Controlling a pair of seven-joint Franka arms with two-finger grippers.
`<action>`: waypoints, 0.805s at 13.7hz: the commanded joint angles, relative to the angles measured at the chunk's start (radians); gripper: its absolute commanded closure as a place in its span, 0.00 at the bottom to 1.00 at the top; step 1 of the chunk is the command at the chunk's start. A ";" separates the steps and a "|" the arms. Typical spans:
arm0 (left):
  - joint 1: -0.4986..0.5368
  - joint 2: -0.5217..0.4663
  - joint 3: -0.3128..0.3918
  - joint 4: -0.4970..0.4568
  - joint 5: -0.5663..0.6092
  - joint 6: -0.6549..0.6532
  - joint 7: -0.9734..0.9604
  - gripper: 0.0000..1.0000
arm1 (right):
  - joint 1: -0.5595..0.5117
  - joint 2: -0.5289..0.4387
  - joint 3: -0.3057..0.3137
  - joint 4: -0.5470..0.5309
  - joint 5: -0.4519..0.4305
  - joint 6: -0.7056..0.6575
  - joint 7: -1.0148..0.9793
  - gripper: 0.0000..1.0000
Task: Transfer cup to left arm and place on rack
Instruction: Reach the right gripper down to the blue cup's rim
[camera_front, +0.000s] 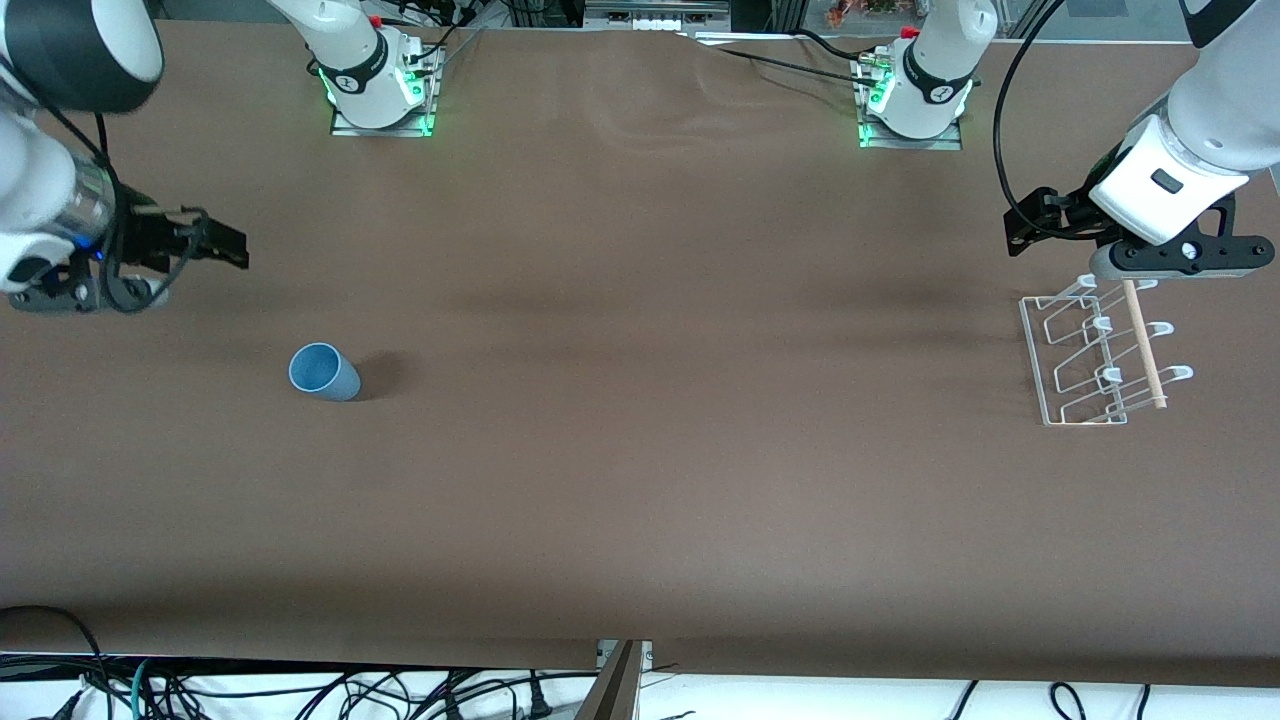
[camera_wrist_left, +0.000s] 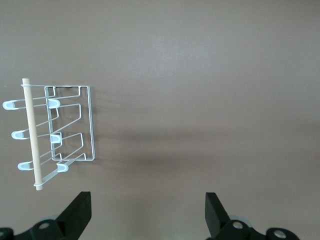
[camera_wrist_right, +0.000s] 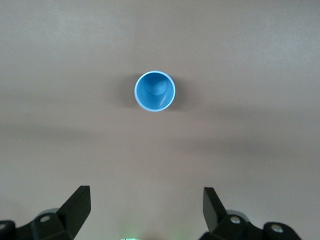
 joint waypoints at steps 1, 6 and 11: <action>0.001 -0.006 -0.001 0.015 0.017 -0.021 0.019 0.00 | -0.013 0.051 -0.042 -0.084 0.007 0.140 -0.107 0.01; 0.001 -0.006 -0.001 0.015 0.017 -0.021 0.019 0.00 | -0.013 0.202 -0.082 -0.158 0.015 0.403 -0.181 0.01; 0.004 -0.006 0.002 0.015 0.017 -0.035 0.020 0.00 | -0.003 0.305 -0.077 -0.135 0.021 0.474 -0.157 0.01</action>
